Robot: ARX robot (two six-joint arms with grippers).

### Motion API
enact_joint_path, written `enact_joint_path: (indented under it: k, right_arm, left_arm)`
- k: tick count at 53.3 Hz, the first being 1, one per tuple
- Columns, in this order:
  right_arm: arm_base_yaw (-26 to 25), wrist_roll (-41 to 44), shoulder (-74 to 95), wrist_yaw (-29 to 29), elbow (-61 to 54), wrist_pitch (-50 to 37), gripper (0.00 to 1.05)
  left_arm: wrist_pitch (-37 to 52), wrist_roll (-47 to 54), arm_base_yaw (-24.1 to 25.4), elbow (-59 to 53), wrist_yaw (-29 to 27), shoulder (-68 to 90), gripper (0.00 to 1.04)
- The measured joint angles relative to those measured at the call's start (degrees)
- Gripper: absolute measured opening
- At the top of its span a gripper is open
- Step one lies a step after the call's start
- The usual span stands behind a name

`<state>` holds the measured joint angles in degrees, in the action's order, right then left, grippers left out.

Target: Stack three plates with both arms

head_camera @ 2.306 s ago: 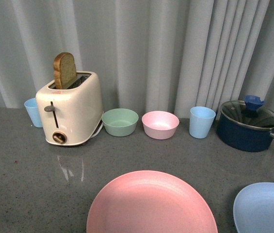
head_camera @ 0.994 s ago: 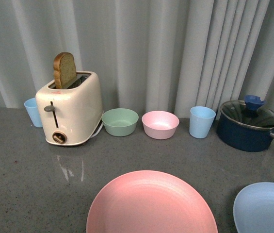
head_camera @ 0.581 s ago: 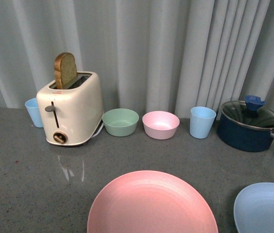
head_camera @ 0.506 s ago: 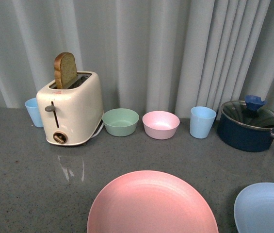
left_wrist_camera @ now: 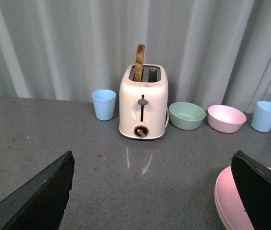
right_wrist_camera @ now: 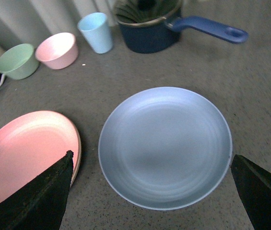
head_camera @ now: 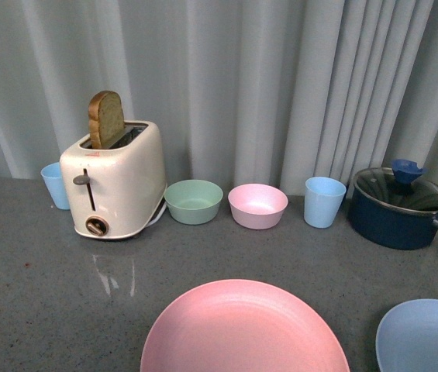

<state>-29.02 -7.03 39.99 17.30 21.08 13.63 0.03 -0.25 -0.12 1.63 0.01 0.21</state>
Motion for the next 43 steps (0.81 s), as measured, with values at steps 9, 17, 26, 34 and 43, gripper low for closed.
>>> enact_joint_path:
  k: [9,17,26,34,43]
  right_arm:
    - [-16.41,16.2,29.94,1.33,9.86,1.62,0.97]
    - [-15.54,25.55,45.09,-0.66,14.45,-6.08,0.97]
    - [-11.17,27.3,52.17,-0.79,17.33,-11.61,0.97]
    - [-7.15,22.95,57.27,2.32,19.52,-11.04,0.97]
    - [-3.32,15.23,62.58,6.86,19.87,-13.0,0.97]
  left_arm:
    - [0.0,0.02,0.0,0.0,0.0,-0.02,0.98]
    - [0.0,0.02,0.0,0.0,-0.04,0.0,0.98]
    - [0.0,0.02,0.0,0.0,-0.02,-0.02,0.98]
    - [0.0,0.02,0.0,0.0,0.0,-0.02,0.98]
    - [0.0,0.02,0.0,0.0,0.0,-0.02,0.98]
